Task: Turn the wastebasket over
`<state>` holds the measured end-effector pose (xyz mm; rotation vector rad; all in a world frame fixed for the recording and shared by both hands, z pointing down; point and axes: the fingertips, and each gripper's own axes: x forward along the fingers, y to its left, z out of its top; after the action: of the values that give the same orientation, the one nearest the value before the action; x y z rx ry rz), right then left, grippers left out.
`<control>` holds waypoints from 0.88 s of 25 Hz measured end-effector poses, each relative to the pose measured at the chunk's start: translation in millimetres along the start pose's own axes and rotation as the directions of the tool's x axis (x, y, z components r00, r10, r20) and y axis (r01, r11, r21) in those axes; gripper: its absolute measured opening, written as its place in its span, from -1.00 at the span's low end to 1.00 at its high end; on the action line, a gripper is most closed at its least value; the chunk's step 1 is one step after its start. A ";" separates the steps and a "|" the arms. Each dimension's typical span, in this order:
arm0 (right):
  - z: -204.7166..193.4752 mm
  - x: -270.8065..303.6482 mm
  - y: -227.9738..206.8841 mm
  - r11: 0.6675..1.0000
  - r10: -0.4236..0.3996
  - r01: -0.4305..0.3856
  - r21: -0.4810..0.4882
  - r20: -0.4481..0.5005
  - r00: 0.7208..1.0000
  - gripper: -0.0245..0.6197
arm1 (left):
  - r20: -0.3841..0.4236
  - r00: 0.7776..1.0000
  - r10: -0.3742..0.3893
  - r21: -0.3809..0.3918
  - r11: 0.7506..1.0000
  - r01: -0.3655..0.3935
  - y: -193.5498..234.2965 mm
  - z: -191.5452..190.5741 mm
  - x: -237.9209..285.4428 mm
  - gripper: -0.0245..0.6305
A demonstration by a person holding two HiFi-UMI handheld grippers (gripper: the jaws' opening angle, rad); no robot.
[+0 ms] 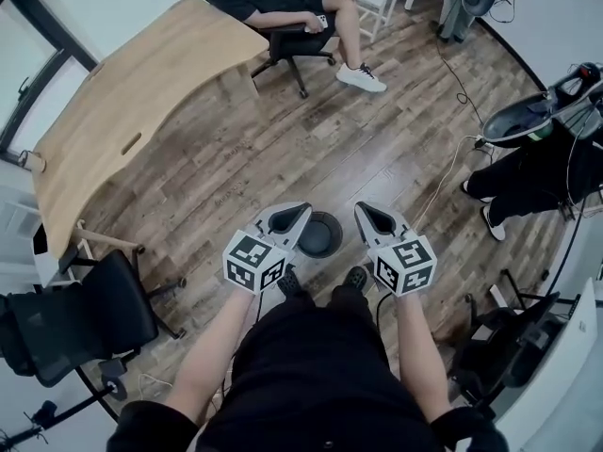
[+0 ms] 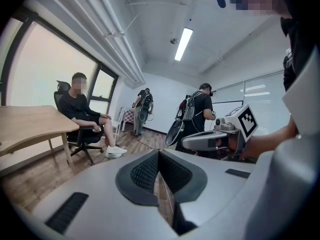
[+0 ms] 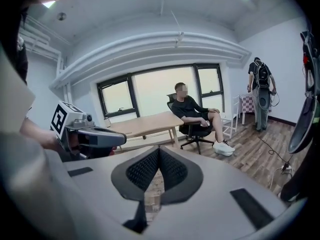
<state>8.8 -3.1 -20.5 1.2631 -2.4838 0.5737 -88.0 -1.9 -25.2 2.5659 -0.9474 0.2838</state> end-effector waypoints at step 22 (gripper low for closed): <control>3.1 6.1 17.0 1.000 -0.021 0.022 -0.017 0.023 1.000 -0.82 | 0.019 1.000 0.010 0.011 1.000 -0.010 4.1 3.9 -21.3 -0.88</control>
<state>-8.8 0.2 -24.2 1.2957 -2.4853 0.5348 -106.4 5.9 -34.3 2.5784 -0.9687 0.2690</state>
